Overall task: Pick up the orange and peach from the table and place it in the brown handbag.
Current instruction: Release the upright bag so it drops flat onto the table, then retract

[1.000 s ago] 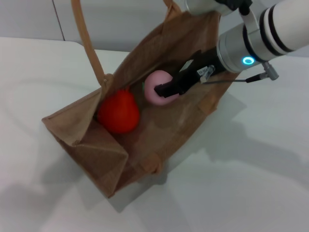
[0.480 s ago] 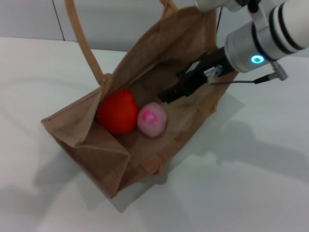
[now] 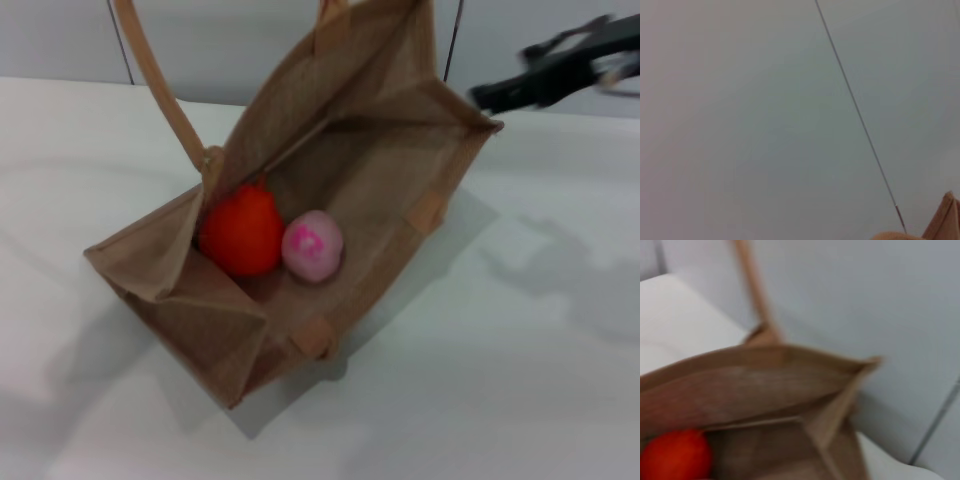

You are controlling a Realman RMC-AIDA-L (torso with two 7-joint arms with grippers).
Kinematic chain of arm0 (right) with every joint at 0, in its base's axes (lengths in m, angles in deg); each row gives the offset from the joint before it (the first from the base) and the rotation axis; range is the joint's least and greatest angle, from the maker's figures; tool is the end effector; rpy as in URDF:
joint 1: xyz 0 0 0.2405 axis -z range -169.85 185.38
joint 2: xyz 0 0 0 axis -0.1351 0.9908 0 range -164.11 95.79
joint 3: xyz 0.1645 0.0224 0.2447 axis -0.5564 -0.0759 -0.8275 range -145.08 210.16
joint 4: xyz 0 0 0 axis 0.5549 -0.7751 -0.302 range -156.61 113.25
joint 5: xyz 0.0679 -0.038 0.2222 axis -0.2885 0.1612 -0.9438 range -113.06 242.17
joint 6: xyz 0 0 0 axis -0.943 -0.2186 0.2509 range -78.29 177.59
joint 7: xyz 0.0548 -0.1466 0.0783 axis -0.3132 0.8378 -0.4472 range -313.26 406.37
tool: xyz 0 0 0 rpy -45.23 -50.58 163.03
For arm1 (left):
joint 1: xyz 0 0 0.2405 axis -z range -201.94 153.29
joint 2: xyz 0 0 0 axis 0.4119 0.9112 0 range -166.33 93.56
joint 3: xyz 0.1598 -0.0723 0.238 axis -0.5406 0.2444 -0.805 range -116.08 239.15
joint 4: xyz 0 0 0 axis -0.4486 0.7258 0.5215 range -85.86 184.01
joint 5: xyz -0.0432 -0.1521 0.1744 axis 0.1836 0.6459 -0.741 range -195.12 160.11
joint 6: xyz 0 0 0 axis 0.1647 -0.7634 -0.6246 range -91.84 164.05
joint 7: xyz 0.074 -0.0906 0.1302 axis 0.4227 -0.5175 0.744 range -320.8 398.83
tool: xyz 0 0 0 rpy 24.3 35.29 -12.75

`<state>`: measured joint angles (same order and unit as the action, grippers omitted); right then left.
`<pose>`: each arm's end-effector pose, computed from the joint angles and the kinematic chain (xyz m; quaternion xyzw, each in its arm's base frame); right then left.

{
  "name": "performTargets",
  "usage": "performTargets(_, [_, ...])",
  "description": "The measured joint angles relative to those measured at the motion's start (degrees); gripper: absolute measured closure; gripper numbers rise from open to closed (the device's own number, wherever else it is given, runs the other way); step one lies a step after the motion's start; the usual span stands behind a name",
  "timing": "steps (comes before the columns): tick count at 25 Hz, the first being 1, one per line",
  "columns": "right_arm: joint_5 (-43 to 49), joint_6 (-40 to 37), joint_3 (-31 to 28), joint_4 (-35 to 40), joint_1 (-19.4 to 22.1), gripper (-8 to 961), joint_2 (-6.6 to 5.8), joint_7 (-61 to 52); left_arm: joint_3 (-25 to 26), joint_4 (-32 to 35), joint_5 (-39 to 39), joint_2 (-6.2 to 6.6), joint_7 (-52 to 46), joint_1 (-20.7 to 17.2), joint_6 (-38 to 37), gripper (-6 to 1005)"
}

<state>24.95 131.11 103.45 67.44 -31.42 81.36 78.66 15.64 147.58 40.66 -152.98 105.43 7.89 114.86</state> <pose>0.1188 0.4595 0.0364 -0.9236 0.2453 0.0033 0.2945 -0.1342 0.4420 0.1665 -0.8885 -0.0485 -0.1379 0.4350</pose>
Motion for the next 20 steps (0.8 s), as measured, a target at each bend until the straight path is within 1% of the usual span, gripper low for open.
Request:
performTargets(2, [0.3,0.0,-2.7,-0.4,0.3,132,-0.04,0.2,0.2,-1.2,1.1,-0.02,1.4,-0.1,-0.4,749])
performTargets(5, [0.4,0.1,-4.6,-1.7,0.4,132,-0.08,0.7,0.1,-3.2,2.8,-0.19,1.8,-0.1,-2.0,743])
performTargets(14, [1.0,-1.9,-4.5,-8.3,-0.9,133,-0.11,2.3,0.3,-9.1,11.2,0.02,2.3,-0.2,-2.3,725])
performTargets(19, [1.0,-4.7,-4.2,-10.0,-0.9,133,-0.02,3.1,1.6,-11.6,12.7,-0.25,3.4,-1.1,-2.9,486])
performTargets(20, [0.8,-5.9,-4.2,-10.5,-0.6,133,0.07,3.6,1.7,-13.0,14.1,-0.27,4.4,-1.8,-3.7,408])
